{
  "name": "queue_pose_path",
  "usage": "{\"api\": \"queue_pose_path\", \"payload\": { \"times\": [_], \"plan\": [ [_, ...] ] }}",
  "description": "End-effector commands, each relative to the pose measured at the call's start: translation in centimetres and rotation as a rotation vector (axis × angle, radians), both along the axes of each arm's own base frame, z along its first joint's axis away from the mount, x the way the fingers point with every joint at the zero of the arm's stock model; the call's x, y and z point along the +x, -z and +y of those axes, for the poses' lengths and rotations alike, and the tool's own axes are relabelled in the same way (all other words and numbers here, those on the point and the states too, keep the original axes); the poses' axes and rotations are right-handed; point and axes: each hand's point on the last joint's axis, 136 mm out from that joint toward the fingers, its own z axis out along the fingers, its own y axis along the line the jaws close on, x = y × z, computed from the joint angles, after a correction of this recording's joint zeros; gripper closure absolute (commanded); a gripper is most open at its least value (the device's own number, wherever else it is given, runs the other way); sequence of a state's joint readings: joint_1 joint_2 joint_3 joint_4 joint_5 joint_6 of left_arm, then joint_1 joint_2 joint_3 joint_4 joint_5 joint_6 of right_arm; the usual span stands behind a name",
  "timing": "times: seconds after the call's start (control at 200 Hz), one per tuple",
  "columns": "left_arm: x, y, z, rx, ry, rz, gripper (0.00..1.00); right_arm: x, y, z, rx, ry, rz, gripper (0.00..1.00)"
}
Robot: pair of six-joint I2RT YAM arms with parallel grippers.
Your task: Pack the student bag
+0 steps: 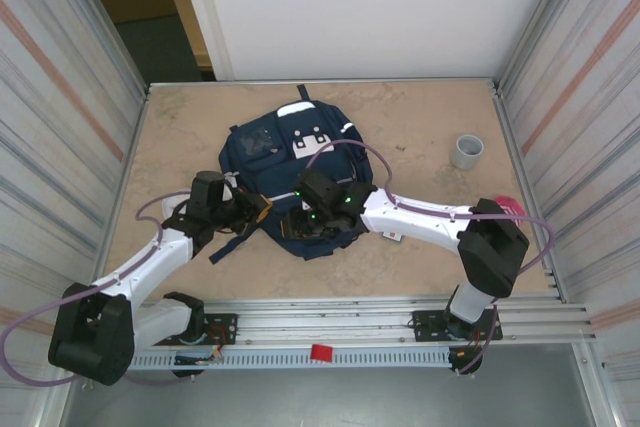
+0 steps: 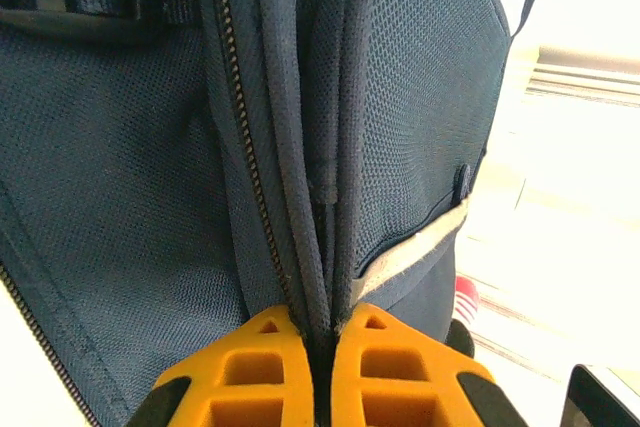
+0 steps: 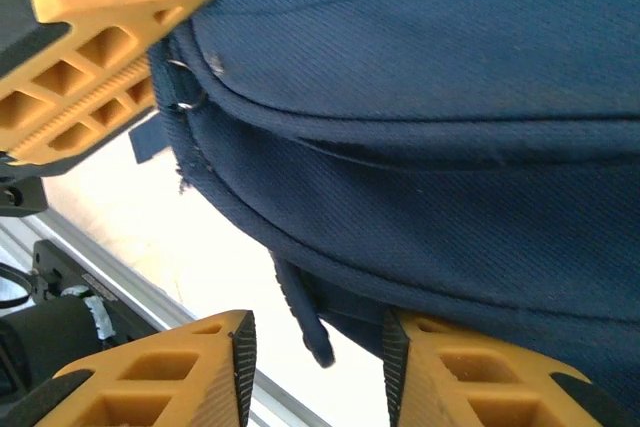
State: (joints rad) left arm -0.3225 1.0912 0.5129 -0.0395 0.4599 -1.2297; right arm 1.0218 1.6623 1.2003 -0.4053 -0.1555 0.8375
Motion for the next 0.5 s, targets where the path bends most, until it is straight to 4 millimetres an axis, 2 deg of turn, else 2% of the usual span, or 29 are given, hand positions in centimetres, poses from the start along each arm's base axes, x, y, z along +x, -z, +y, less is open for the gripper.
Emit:
{"api": "queue_pose_path", "payload": {
  "times": [0.0, 0.085, 0.301, 0.496],
  "plan": [
    [0.3, -1.7, -0.6, -0.042, 0.006, -0.035, 1.0, 0.5, -1.5, 1.6, 0.054, -0.001, -0.021, 0.67],
    [0.4, -1.8, -0.6, -0.042, 0.005, -0.036, 1.0, 1.0, -1.5, 1.8, 0.047, 0.005, -0.033, 0.73],
    [0.4, -2.1, -0.8, -0.047, 0.006, -0.039, 1.0, 1.8, -0.9, 2.2, 0.005, 0.015, -0.039, 0.7],
    [0.6, -2.5, -0.9, -0.048, 0.003, -0.044, 1.0, 2.4, 0.4, 1.0, -0.116, 0.044, -0.055, 0.71]
  ]
}}
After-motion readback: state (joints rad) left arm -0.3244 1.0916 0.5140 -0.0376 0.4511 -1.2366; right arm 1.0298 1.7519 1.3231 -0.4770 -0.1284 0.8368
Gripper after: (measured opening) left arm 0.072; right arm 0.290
